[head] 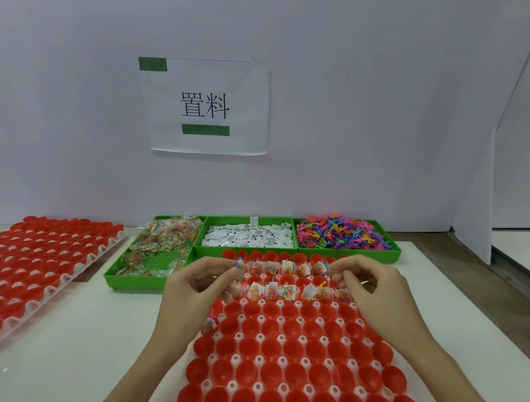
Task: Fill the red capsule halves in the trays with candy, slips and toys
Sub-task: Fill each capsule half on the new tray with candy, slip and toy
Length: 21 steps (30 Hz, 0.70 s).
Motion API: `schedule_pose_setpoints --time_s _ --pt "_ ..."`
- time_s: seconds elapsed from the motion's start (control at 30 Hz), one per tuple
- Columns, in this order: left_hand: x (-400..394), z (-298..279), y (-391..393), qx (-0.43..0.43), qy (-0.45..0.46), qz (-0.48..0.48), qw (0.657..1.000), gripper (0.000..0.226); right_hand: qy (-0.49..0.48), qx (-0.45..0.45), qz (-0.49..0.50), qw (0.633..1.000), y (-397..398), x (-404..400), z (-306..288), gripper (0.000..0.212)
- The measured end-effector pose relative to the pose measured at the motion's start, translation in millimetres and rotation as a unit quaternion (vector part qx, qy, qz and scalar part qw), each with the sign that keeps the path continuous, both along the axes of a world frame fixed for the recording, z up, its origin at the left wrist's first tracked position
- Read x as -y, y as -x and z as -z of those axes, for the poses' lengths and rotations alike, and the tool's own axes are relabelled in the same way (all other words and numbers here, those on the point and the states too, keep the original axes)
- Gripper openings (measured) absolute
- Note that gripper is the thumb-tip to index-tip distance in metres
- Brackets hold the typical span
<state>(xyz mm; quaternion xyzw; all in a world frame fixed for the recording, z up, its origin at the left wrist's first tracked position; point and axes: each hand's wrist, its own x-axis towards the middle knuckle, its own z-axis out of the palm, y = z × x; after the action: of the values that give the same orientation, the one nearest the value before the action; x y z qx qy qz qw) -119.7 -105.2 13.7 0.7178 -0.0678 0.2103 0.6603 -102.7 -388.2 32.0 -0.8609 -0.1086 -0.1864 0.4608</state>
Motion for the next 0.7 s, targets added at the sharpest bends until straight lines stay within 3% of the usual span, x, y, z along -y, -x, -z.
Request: schedule_pose_setpoints --time_s 0.2,0.5,0.7 --pt "-9 -2 -1 0.015 0.003 0.018 1.000 0.012 0.137 0.000 -0.058 0.989 -37 -46 -20 0.026" --pt "-22 4 -5 0.019 -0.011 0.019 1.000 0.020 0.363 -0.073 -0.105 0.923 -168 -112 -22 0.021" --pt "-21 8 -11 0.000 -0.007 0.000 1.000 0.014 0.422 -0.066 -0.127 0.895 -197 -119 -5 0.016"
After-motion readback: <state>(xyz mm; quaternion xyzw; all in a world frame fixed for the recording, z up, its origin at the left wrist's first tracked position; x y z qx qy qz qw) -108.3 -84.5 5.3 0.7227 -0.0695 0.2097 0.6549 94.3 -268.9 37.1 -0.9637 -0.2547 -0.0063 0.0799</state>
